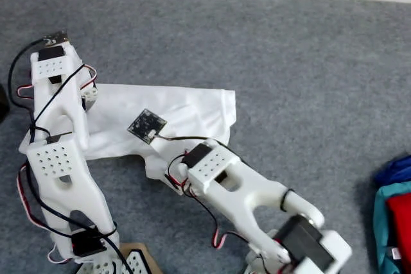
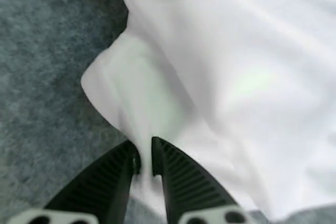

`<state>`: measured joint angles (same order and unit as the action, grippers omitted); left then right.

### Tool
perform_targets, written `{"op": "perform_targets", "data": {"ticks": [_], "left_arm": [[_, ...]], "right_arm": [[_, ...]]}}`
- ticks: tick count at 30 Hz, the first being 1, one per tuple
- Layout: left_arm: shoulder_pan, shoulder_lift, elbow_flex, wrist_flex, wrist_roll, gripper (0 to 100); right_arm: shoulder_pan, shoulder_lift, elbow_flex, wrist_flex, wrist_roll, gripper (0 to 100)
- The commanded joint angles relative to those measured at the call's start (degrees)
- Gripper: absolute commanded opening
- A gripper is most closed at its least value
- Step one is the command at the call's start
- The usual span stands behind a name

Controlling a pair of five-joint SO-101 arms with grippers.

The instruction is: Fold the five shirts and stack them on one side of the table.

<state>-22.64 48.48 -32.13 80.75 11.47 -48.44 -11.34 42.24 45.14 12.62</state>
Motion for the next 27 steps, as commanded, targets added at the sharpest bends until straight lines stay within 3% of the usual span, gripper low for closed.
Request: {"op": "perform_targets", "data": {"ticks": [1, 11, 23, 27], "left_arm": [[0.7, 0.4, -0.8, -0.7, 0.0, 1], [0.7, 0.4, -0.7, -0.7, 0.0, 1], [0.7, 0.4, -0.7, -0.7, 0.0, 1], [0.7, 0.4, -0.7, -0.7, 0.0, 1]], "right_arm": [[2.8, -7.9, -2.9, 2.2, 0.8, 2.1], [7.2, -7.1, -10.5, -2.7, 2.0, 1.8], [11.7, 22.6, -34.9, -2.4, 4.7, 2.6], [13.4, 24.5, -37.5, -2.4, 4.5, 16.1]]}}
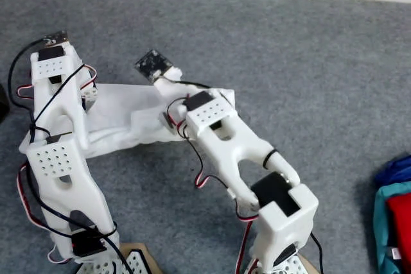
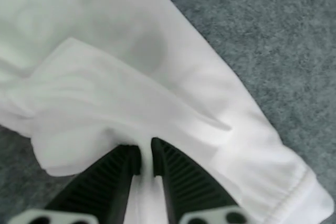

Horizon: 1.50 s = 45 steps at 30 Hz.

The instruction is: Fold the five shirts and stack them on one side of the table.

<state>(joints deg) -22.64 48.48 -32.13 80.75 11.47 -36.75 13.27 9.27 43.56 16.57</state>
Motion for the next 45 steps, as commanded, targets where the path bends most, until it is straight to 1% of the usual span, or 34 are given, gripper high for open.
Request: {"op": "perform_targets", "data": {"ticks": [1, 3, 5, 8, 11, 13, 20, 23, 26, 28, 30, 32, 35, 37, 39, 40, 41, 45], "left_arm": [[0.7, 0.4, -0.7, -0.7, 0.0, 1], [0.7, 0.4, -0.7, -0.7, 0.0, 1], [0.7, 0.4, -0.7, -0.7, 0.0, 1], [0.7, 0.4, -0.7, -0.7, 0.0, 1], [0.7, 0.4, -0.7, -0.7, 0.0, 1], [0.7, 0.4, -0.7, -0.7, -0.1, 1], [0.7, 0.4, -0.7, -0.7, -0.1, 1], [0.7, 0.4, -0.7, -0.7, -0.1, 1], [0.7, 0.4, -0.7, -0.7, -0.1, 1], [0.7, 0.4, -0.7, -0.7, -0.1, 1], [0.7, 0.4, -0.7, -0.7, -0.1, 1], [0.7, 0.4, -0.7, -0.7, -0.1, 1], [0.7, 0.4, -0.7, -0.7, -0.1, 1], [0.7, 0.4, -0.7, -0.7, -0.1, 1], [0.7, 0.4, -0.7, -0.7, -0.1, 1], [0.7, 0.4, -0.7, -0.7, -0.1, 1], [0.7, 0.4, -0.7, -0.7, -0.1, 1], [0.7, 0.4, -0.6, -0.7, -0.1, 1]], "right_arm": [[2.1, -0.1, -4.7, -0.8, 0.5, 21.1], [2.2, -0.2, -4.8, -0.8, 0.8, 28.8], [2.6, -0.3, -5.0, -0.8, 0.8, 29.8], [3.4, -1.4, -5.0, 0.6, 0.5, 26.9], [3.2, -5.2, -4.9, 4.4, 0.4, 22.2], [3.3, -8.5, -4.5, 5.0, 0.4, 19.3], [3.6, -15.1, -0.4, 5.2, 0.4, 17.4], [3.4, -18.9, 4.7, 6.3, 0.5, 17.3], [2.2, -25.6, 9.9, 10.6, 0.6, 15.2], [1.1, -31.4, 14.1, 12.9, 0.5, 8.7], [-0.8, -38.0, 19.5, 14.8, 0.5, 0.2], [-3.6, -44.6, 26.1, 15.8, 0.4, 2.1], [-7.9, -53.7, 35.7, 15.9, 0.4, 0.8], [-12.0, -57.9, 41.4, 15.7, 0.3, 0.7], [-16.0, -58.2, 45.5, 14.6, -1.7, 0.7], [-16.5, -57.5, 46.6, 12.4, -2.0, 0.7], [-16.3, -56.0, 47.3, 9.3, -1.9, 0.7], [-10.9, -46.0, 45.8, -3.6, -1.8, 0.7]]}}
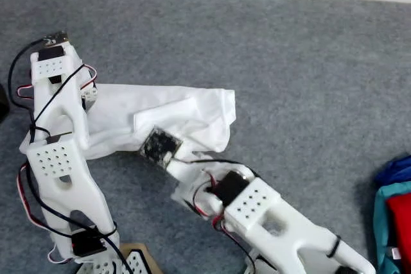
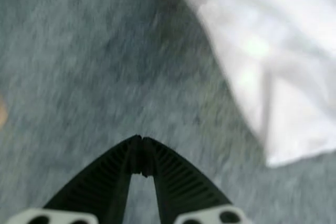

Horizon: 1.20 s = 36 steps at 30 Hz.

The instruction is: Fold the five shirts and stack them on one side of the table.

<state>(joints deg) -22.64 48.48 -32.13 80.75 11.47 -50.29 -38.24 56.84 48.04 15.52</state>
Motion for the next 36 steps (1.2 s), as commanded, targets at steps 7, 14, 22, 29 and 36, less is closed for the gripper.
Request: {"op": "perform_targets", "data": {"ticks": [7, 14, 22, 29, 36], "left_arm": [[0.7, 0.4, -0.6, -0.7, -0.1, 1], [0.7, 0.4, -0.7, -0.7, -0.1, 1], [0.7, 0.4, -0.7, -0.7, -0.1, 1], [0.7, 0.4, -0.7, -0.7, -0.1, 1], [0.7, 0.4, -0.7, -0.7, -0.1, 1]], "right_arm": [[6.0, 24.7, -16.7, -10.4, -0.8, 0.7], [9.5, 33.8, -28.3, -10.5, -1.0, 0.7], [11.6, 43.3, -39.2, -10.6, -1.0, 0.7], [11.7, 50.3, -47.3, -10.6, -1.0, 0.7], [11.6, 57.7, -52.8, -10.6, -1.0, 0.7]]}}
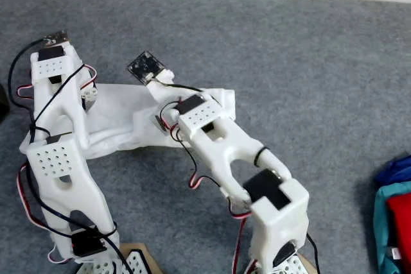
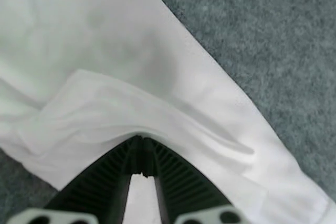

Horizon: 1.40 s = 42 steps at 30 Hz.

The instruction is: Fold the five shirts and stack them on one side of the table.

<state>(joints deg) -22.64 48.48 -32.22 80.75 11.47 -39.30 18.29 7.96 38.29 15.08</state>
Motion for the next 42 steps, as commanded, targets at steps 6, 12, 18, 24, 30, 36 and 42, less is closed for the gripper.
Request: {"op": "perform_targets", "data": {"ticks": [6, 12, 18, 24, 30, 36, 42], "left_arm": [[0.7, 0.4, -0.6, -0.7, -0.1, 1], [0.7, 0.4, -0.6, -0.7, -0.1, 1], [0.7, 0.4, -0.6, -0.7, -0.1, 1], [0.7, 0.4, -0.6, -0.7, -0.1, 1], [0.7, 0.2, -0.6, -0.6, -1.8, 1], [1.7, -0.2, -1.4, -0.6, -3.6, 1], [0.2, -7.4, -5.3, 9.4, -4.4, 1]], "right_arm": [[0.5, 2.4, -4.4, 0.6, -0.8, 0.7], [0.5, -7.3, -3.6, 4.4, -0.9, 0.7], [0.4, -6.2, 1.3, 1.6, -0.8, 0.7], [1.8, -8.1, 4.4, 2.2, -0.9, 0.7], [2.2, -29.8, 13.3, 9.1, -6.0, 0.7], [3.2, -44.3, 39.2, -2.8, -6.7, 0.7], [6.7, -54.6, 57.0, -13.8, -10.4, 1.2]]}}
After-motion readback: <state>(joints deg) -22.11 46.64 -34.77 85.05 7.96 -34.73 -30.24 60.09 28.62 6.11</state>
